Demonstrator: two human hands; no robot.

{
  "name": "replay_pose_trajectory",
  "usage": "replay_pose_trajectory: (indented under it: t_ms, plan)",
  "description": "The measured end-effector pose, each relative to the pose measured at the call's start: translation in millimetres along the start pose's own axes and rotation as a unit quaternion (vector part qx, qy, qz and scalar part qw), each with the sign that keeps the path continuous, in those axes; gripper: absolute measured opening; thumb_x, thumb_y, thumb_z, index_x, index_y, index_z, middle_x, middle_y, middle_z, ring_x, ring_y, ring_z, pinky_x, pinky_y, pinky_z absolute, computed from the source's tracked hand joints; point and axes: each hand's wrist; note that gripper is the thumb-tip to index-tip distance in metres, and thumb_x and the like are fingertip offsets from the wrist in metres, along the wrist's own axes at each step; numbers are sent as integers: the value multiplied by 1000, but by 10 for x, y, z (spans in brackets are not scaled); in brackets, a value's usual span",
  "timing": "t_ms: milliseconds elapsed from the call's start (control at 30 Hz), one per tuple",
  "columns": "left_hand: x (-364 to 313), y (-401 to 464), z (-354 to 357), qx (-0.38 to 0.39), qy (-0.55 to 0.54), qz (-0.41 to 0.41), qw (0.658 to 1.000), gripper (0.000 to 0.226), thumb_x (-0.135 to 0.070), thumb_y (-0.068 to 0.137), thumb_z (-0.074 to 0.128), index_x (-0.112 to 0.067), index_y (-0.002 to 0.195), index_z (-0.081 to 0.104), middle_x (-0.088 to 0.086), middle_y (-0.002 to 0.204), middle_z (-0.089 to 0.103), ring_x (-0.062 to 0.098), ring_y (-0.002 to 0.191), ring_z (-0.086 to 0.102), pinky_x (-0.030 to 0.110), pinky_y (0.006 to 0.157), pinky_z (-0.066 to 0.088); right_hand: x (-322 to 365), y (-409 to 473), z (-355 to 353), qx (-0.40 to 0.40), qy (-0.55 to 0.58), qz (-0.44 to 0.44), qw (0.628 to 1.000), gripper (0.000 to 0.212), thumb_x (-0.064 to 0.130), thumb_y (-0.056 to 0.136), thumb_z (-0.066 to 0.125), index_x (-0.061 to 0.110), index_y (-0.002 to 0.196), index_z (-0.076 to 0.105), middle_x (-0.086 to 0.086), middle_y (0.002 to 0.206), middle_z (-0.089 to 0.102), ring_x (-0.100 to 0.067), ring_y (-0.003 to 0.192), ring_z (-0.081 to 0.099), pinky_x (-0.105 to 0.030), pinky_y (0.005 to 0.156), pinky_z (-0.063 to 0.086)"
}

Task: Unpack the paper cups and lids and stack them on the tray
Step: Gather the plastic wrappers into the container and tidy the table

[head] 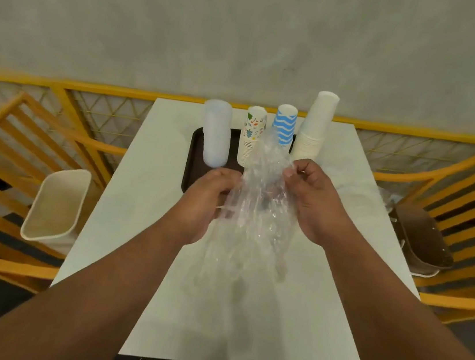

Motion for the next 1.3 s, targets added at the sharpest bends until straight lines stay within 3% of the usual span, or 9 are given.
replay_pose_trajectory:
  t_ms: [333, 467, 600, 733, 833, 900, 1000, 1167, 1300]
  plan:
    - [-307, 98, -281, -19, 224, 160, 961, 17, -17, 98, 56, -20, 84, 65, -2, 78, 67, 9, 68, 56, 23, 67, 45, -44, -60, 229, -13, 6, -13, 1000, 18, 13, 69, 69, 10, 79, 55, -3, 71, 59, -15, 65, 54, -27, 68, 44]
    - [-373, 84, -174, 22, 215, 160, 963, 13, -19, 98, 57, -22, 89, 65, -2, 76, 69, 8, 65, 57, 20, 62, 45, 20, -17, 180, 56, -1, 25, 998, 67, 24, 65, 79, 15, 126, 54, -4, 123, 63, -19, 113, 62, -32, 97, 49]
    - [-384, 142, 19, -12, 225, 196, 954, 17, -19, 97, 58, -24, 83, 65, -7, 65, 62, 4, 56, 52, 18, 58, 44, 130, 35, 103, 111, 1, 44, 993, 32, 7, 77, 72, 11, 107, 65, -4, 103, 72, -19, 98, 67, -32, 89, 52]
    - [-330, 186, 116, -74, 250, 209, 943, 23, -24, 99, 54, -32, 80, 63, -15, 53, 55, 4, 51, 47, 23, 56, 40, 202, 53, -127, 59, 18, 54, 997, 20, -4, 88, 60, 11, 79, 49, 4, 67, 62, -9, 61, 60, -25, 67, 50]
    - [-277, 164, 226, -92, 273, 229, 930, 27, -22, 101, 50, -35, 80, 60, -11, 56, 54, 3, 50, 46, 18, 54, 40, 217, 54, -257, 45, 66, 78, 994, 6, 13, 95, 57, 7, 94, 58, -1, 81, 67, -13, 72, 64, -27, 65, 56]
    - [-281, 137, 299, -94, 266, 240, 929, 27, -20, 102, 47, -33, 82, 60, -10, 62, 55, -1, 52, 47, 13, 53, 39, 247, 31, -307, 30, 102, 130, 986, 24, 25, 98, 53, 7, 113, 62, -9, 96, 67, -22, 84, 65, -31, 64, 56]
    - [-327, 124, 397, -82, 263, 240, 931, 24, -19, 103, 45, -28, 86, 60, -12, 74, 61, -7, 61, 53, 11, 63, 43, 270, -41, -370, 106, 5, 152, 983, 23, 6, 96, 52, 15, 115, 62, -4, 92, 68, -21, 81, 64, -27, 48, 50]
    - [-311, 160, 528, -119, 329, 273, 896, 17, -26, 101, 50, -30, 88, 61, -11, 76, 63, 3, 69, 57, 13, 66, 42, 224, -13, -215, 146, -53, 68, 986, 29, -2, 91, 59, 11, 115, 66, -4, 100, 71, -23, 93, 65, -42, 84, 51]
    - [-323, 139, 481, -183, 305, 297, 886, 15, -25, 100, 50, -25, 98, 65, -13, 65, 55, -1, 59, 51, 10, 59, 39, 259, 26, -183, 29, -101, -15, 994, 16, -4, 90, 60, 8, 92, 71, 2, 77, 71, -12, 72, 65, -28, 72, 56]
Point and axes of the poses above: each hand's wrist, its own y-axis towards the middle knuckle, its own z-axis out of the palm, x = y × z
